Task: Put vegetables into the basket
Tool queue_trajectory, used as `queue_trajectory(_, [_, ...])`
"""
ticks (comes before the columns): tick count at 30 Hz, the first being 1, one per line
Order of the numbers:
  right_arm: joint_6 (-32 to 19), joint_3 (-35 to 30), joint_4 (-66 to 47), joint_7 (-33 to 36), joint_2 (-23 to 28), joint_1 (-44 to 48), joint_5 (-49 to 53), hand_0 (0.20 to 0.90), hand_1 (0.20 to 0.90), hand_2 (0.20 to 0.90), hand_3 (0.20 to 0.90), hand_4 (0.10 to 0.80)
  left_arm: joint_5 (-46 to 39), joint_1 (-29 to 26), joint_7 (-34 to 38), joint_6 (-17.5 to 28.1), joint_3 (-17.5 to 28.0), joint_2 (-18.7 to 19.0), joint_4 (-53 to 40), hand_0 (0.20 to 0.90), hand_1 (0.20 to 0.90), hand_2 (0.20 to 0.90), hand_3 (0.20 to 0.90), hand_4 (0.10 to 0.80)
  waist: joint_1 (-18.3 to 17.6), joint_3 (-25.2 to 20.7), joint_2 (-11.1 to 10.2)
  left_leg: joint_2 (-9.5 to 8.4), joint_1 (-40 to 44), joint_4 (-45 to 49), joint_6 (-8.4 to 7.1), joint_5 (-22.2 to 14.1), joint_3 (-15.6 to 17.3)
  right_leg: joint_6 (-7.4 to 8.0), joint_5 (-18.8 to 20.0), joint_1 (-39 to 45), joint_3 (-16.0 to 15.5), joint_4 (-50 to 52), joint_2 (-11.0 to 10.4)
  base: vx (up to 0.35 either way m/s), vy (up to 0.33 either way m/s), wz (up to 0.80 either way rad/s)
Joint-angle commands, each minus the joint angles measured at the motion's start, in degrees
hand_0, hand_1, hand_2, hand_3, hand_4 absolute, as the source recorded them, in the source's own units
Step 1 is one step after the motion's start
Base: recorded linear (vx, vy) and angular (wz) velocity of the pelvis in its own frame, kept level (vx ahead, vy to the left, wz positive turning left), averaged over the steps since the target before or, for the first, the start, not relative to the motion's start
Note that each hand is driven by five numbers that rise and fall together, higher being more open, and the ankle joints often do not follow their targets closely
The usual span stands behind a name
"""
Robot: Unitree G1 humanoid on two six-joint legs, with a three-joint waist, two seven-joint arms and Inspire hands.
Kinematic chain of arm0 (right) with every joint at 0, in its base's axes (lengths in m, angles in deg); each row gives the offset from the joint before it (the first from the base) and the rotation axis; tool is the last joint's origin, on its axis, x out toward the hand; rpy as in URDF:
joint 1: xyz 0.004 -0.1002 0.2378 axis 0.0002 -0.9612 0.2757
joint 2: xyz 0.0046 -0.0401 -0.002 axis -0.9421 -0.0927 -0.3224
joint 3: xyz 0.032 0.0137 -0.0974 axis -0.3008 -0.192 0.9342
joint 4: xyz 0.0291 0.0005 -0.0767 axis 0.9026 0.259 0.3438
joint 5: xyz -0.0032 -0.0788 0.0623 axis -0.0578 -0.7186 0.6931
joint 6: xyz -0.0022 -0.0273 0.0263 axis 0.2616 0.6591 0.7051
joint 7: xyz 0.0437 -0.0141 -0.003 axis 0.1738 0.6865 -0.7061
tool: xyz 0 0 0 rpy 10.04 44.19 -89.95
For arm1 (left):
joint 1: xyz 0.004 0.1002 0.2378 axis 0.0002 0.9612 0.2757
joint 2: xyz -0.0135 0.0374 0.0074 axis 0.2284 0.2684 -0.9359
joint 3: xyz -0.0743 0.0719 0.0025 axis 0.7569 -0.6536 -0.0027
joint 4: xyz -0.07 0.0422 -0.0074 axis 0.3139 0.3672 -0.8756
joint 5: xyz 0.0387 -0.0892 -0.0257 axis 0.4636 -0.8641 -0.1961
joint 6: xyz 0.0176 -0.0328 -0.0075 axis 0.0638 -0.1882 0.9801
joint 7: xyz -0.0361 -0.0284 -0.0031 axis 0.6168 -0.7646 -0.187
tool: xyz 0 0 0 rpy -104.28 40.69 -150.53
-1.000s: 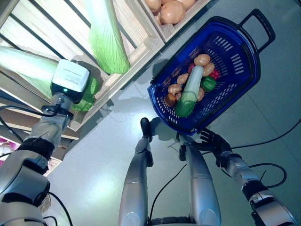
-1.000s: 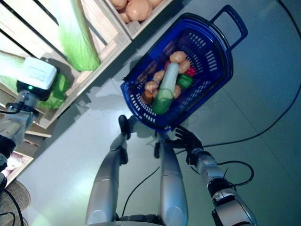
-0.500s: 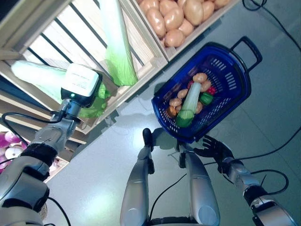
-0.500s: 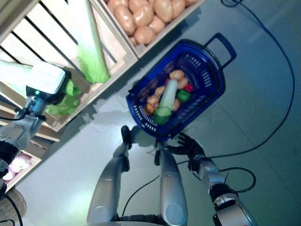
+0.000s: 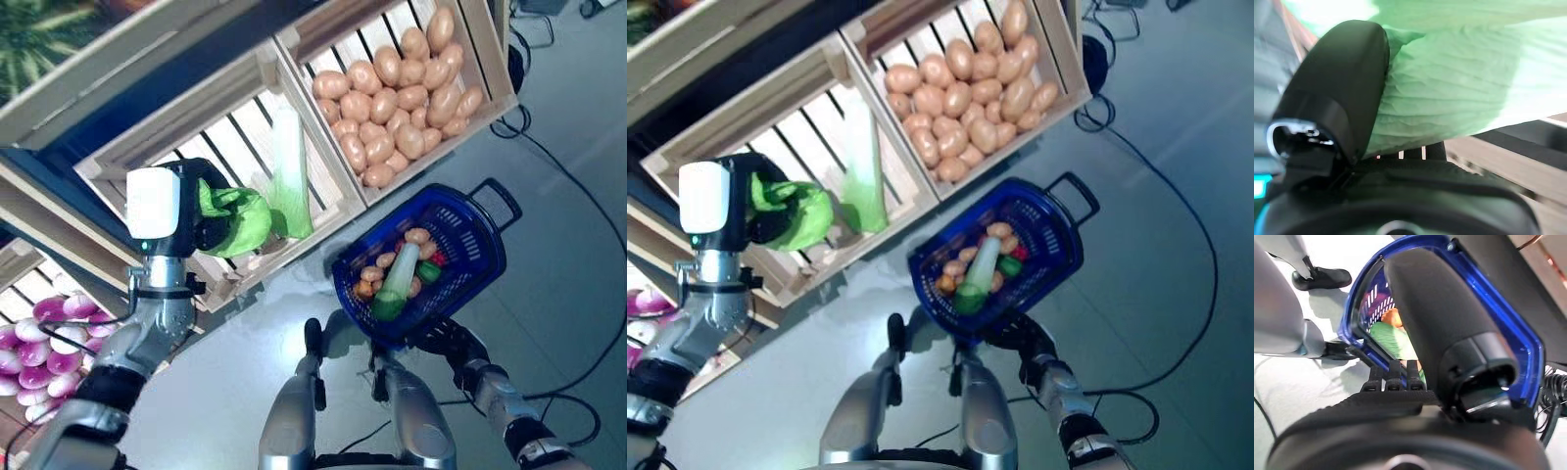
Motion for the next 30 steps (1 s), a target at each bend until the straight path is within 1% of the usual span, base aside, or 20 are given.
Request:
queue_trajectory(1, [-3.98,-2.29,-6.44,2.90,0.12,-7.35,-1.74,0.900,0.900,0.900,0.900,0.800,-15.36,3.97,-5.00,10.06,7.63,-3.13,-7.71,0.300,0.300,0.300,0.300,0.400,1.06,-11.20,-3.76,-0.85,-0.90,2.83,-2.81,-3.89,-1.86,1.89,2.40,5.44,-1.93,-4.51,-2.74,0.164,-0.037,0.09])
queue_trajectory(2, [-4.03,-2.68,-7.51,2.96,0.02,-7.72,-1.51,0.900,0.900,0.900,0.900,0.800,-16.97,4.63,-6.25,10.67,7.90,-4.08,-8.78,0.300,0.300,0.300,0.300,0.400,1.09,-11.56,-3.90,-0.82,-0.57,2.79,-2.77,-3.97,-1.92,1.85,2.46,5.80,-1.99,-4.64,-2.70,0.187,-0.039,0.21])
queue_trajectory(4, [-4.94,-3.92,-13.04,4.31,-0.90,-9.18,-2.21,0.900,0.900,0.900,0.900,0.800,-24.93,6.82,-13.13,14.22,8.67,-8.30,-11.54,0.300,0.300,0.300,0.300,0.400,1.16,-13.00,-4.56,-0.62,1.14,2.80,-2.44,-4.63,-1.98,1.79,2.40,7.35,-2.03,-4.71,-2.57,0.166,-0.021,0.19])
queue_trajectory(5, [-4.80,-4.28,-16.17,5.06,-1.18,-10.14,-3.00,0.900,0.900,0.900,0.900,0.800,-28.81,7.76,-16.62,14.39,8.89,-9.73,-13.44,0.300,0.300,0.300,0.300,0.400,1.18,-13.64,-4.83,-0.61,1.91,2.67,-2.35,-4.92,-1.95,1.81,2.38,8.05,-2.06,-4.83,-2.54,0.123,-0.007,0.06])
queue_trajectory(6, [-5.14,-4.39,-17.00,5.09,-1.23,-10.55,-3.09,0.900,0.900,0.900,0.900,0.800,-31.02,8.13,-18.44,14.62,8.98,-10.08,-14.06,0.300,0.300,0.300,0.300,0.400,1.20,-13.85,-4.90,-0.60,2.21,2.58,-2.32,-5.02,-1.93,1.82,2.35,8.32,-2.06,-4.86,-2.52,0.162,-0.004,0.00])
queue_trajectory(7, [-6.05,-4.76,-20.29,5.28,-1.47,-12.08,-4.29,0.900,0.900,0.900,0.900,0.800,-34.89,9.44,-22.83,15.15,9.06,-11.87,-15.80,0.300,0.300,0.300,0.300,0.400,1.16,-14.96,-5.17,-0.58,3.56,1.71,-2.09,-5.11,-1.88,2.01,2.45,9.29,-2.07,-5.22,-2.45,0.139,0.000,-0.04])
queue_trajectory(12, [-9.04,-6.56,-28.59,3.92,-1.35,-15.09,-8.01,0.900,0.900,0.900,0.900,0.800,-56.41,11.65,-38.84,12.23,8.22,-15.80,-19.11,0.300,0.300,0.300,0.300,0.400,0.75,-17.51,-5.84,-0.56,6.56,-0.59,-1.53,-5.27,-1.32,2.65,3.28,11.21,-1.68,-6.96,-2.41,0.096,0.000,-0.03])
queue_trajectory(14, [-9.59,-6.79,-30.50,3.55,-1.22,-15.15,-9.09,0.900,0.900,0.900,0.900,0.800,-59.74,11.80,-41.94,11.29,7.81,-17.03,-19.77,0.300,0.300,0.300,0.300,0.400,0.65,-17.93,-5.92,-0.53,6.99,-0.66,-1.38,-5.46,-1.12,2.68,3.39,11.53,-1.52,-7.22,-2.44,0.032,0.005,-0.03])
queue_trajectory(15, [-9.99,-7.01,-32.00,3.27,-1.03,-15.21,-10.13,0.900,0.900,0.900,0.900,0.800,-63.38,11.73,-44.06,9.99,7.29,-17.44,-20.30,0.300,0.300,0.300,0.300,0.400,0.56,-18.23,-5.98,-0.56,7.31,-0.62,-1.21,-5.73,-0.97,2.75,3.43,11.73,-1.44,-7.30,-2.50,0.026,0.006,-0.05])
queue_trajectory(16, [-9.97,-6.79,-34.35,3.33,-0.67,-14.77,-11.53,0.900,0.900,0.900,0.900,0.800,-66.59,11.57,-45.56,8.17,6.60,-18.59,-20.78,0.300,0.300,0.300,0.300,0.400,0.38,-18.76,-6.07,-0.55,8.01,-0.86,-1.03,-5.92,-0.92,2.90,3.56,12.16,-1.25,-7.61,-2.52,0.021,0.008,-0.06])
queue_trajectory(17, [-10.31,-6.74,-34.73,3.10,-0.63,-14.69,-11.95,0.900,0.900,0.900,0.900,0.800,-67.19,11.56,-45.88,7.73,6.47,-18.81,-20.89,0.300,0.300,0.300,0.300,0.400,0.38,-18.85,-6.08,-0.54,8.19,-0.93,-0.99,-5.97,-0.91,2.92,3.55,12.29,-1.22,-7.66,-2.53,0.040,0.026,-0.09])
queue_trajectory(18, [-9.23,-6.50,-37.37,2.51,0.45,-13.96,-12.27,0.900,0.900,0.900,0.900,0.800,-70.24,11.33,-46.89,5.93,5.42,-18.93,-21.16,0.300,0.300,0.300,0.300,0.400,0.21,-19.28,-6.05,-0.55,9.06,-1.27,-0.78,-6.21,-0.60,2.99,3.62,12.75,-0.98,-7.86,-2.54,0.031,0.029,-0.15])
queue_trajectory(20, [-9.00,-6.32,-38.51,1.69,1.16,-13.30,-12.60,0.900,0.900,0.900,0.900,0.800,-71.55,11.19,-47.52,4.83,4.78,-19.15,-21.10,0.300,0.300,0.300,0.300,0.400,0.17,-19.56,-5.97,-0.52,9.51,-1.45,-0.71,-6.26,-0.64,3.03,3.66,13.10,-0.76,-7.95,-2.55,0.018,0.035,-0.15])
queue_trajectory(22, [-6.77,-5.79,-42.05,-0.82,3.81,-11.65,-13.09,0.900,0.900,0.900,0.900,0.800,-73.87,10.03,-48.29,1.93,3.56,-19.06,-20.92,0.300,0.300,0.300,0.300,0.400,0.05,-20.29,-5.99,-0.58,10.26,-1.74,-0.41,-6.56,-0.51,3.26,3.64,13.47,-0.37,-7.88,-2.70,-0.002,0.032,-0.06])
queue_trajectory(24, [-5.08,-4.78,-43.81,-3.84,5.83,-9.50,-12.10,0.900,0.900,0.900,0.900,0.800,-75.86,8.76,-48.79,-0.04,2.39,-19.01,-20.45,0.300,0.300,0.300,0.300,0.400,0.02,-20.58,-6.07,-0.68,10.90,-1.73,-0.17,-6.93,-0.15,3.47,3.78,13.65,-0.19,-7.86,-2.88,0.007,0.023,-0.04])
queue_trajectory(25, [-5.00,-4.74,-43.88,-4.07,5.94,-9.38,-12.05,0.900,0.900,0.900,0.900,0.800,-76.04,8.71,-48.87,-0.15,2.35,-19.00,-20.41,0.300,0.300,0.300,0.300,0.400,0.04,-20.55,-6.05,-0.67,10.97,-1.73,-0.16,-6.95,-0.12,3.48,3.78,13.68,-0.15,-7.85,-2.88,0.017,0.027,-0.07])
queue_trajectory(26, [-3.57,-3.61,-45.62,-6.77,8.20,-8.11,-10.85,0.900,0.900,0.900,0.900,0.800,-78.49,8.24,-49.30,-1.98,1.54,-19.05,-19.81,0.300,0.300,0.300,0.300,0.400,0.13,-20.91,-6.12,-0.68,11.47,-1.83,-0.12,-7.10,0.13,3.75,4.05,14.02,0.05,-8.12,-3.06,0.008,0.011,-0.06])
queue_trajectory(27, [-3.46,-3.49,-45.78,-7.09,8.43,-7.98,-10.81,0.900,0.900,0.900,0.900,0.800,-78.70,8.18,-49.41,-2.24,1.48,-19.11,-19.77,0.300,0.300,0.300,0.300,0.400,0.15,-20.95,-6.13,-0.68,11.52,-1.86,-0.12,-7.11,0.15,3.78,4.09,14.07,0.05,-8.17,-3.08,0.016,0.010,-0.08])
queue_trajectory(28, [-0.50,-2.63,-46.32,-7.75,9.81,-6.94,-9.41,0.900,0.900,0.900,0.900,0.800,-80.72,7.68,-49.80,-3.72,0.70,-19.26,-19.31,0.300,0.300,0.300,0.300,0.400,0.26,-21.33,-6.28,-0.72,11.84,-2.03,-0.03,-7.22,0.36,3.98,4.30,14.27,0.18,-8.35,-3.17,0.021,0.001,-0.04])
queue_trajectory(30, [-0.24,-1.96,-46.42,-8.21,10.66,-5.81,-8.33,0.900,0.900,0.900,0.900,0.800,-82.41,7.13,-50.28,-4.89,-0.11,-19.46,-18.98,0.300,0.300,0.300,0.300,0.400,0.33,-21.69,-6.38,-0.78,12.01,-2.03,0.05,-7.39,0.43,4.12,4.45,14.47,0.25,-8.57,-3.27,0.021,0.002,-0.07])
